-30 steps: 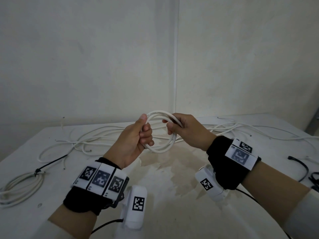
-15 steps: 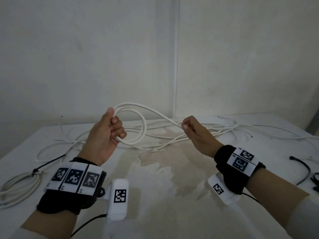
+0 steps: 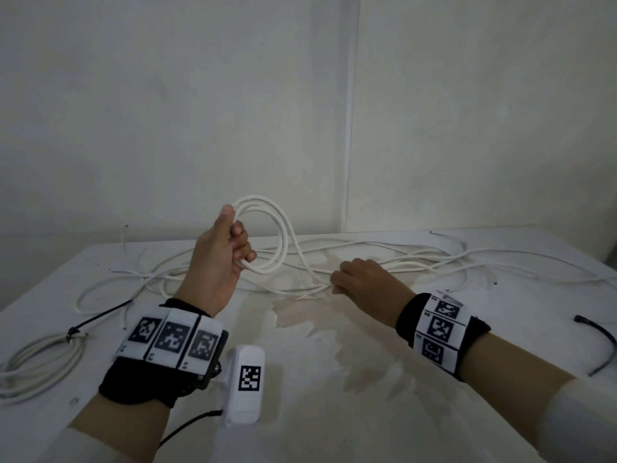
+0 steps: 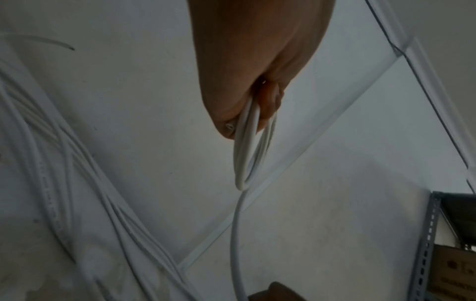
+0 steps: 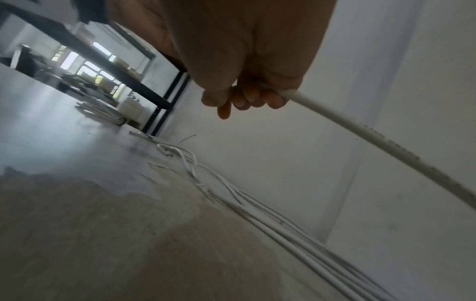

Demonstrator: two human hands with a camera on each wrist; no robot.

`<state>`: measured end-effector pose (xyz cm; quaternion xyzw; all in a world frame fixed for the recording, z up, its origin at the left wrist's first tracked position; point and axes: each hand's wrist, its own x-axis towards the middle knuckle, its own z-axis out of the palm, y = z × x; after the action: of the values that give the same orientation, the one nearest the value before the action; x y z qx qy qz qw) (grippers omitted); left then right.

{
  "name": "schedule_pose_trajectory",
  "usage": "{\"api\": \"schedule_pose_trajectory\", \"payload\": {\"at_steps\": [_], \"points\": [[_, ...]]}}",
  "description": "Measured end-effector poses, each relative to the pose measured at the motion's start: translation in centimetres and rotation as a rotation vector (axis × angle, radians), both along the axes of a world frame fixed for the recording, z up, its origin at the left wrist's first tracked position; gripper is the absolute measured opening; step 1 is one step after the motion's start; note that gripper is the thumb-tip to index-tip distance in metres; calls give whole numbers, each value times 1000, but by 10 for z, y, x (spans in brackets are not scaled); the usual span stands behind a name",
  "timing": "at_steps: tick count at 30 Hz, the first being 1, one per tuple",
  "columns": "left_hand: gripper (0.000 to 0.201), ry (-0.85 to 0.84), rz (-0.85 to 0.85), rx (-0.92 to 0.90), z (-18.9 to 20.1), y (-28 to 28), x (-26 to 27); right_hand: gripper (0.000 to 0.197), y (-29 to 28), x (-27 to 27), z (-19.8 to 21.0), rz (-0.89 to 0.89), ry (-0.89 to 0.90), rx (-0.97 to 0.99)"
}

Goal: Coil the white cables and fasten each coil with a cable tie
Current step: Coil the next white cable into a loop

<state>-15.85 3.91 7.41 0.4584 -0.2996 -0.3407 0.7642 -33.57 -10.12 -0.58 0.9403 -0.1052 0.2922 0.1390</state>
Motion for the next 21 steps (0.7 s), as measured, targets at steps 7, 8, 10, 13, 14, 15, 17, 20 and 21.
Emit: {"api": "schedule_pose_trajectory", "payload": {"at_steps": [7,8,10,13,14,15,17,20,21], "points": [[39,-97,88,76,-6,-16,-19,30,18,17,-4,129,49,-257],[39,-119,98,96,-8,-18,-23,31,19,18,-3,140,41,-276],[40,-156,115,138,-13,-21,-28,30,18,20,-2,165,18,-297],[41,-215,125,189,-21,-27,-36,28,17,22,0,185,-2,-304],[41,-236,119,201,-24,-28,-39,28,18,22,2,199,-10,-291],[41,-255,107,212,-26,-30,-43,29,20,23,4,213,-18,-276],[41,-293,70,247,-31,-32,-50,28,22,25,9,243,-49,-265],[41,-286,27,269,-33,-34,-57,10,25,24,15,316,-117,-204],[41,-273,17,259,-32,-34,-58,5,26,23,17,328,-142,-170]]}}
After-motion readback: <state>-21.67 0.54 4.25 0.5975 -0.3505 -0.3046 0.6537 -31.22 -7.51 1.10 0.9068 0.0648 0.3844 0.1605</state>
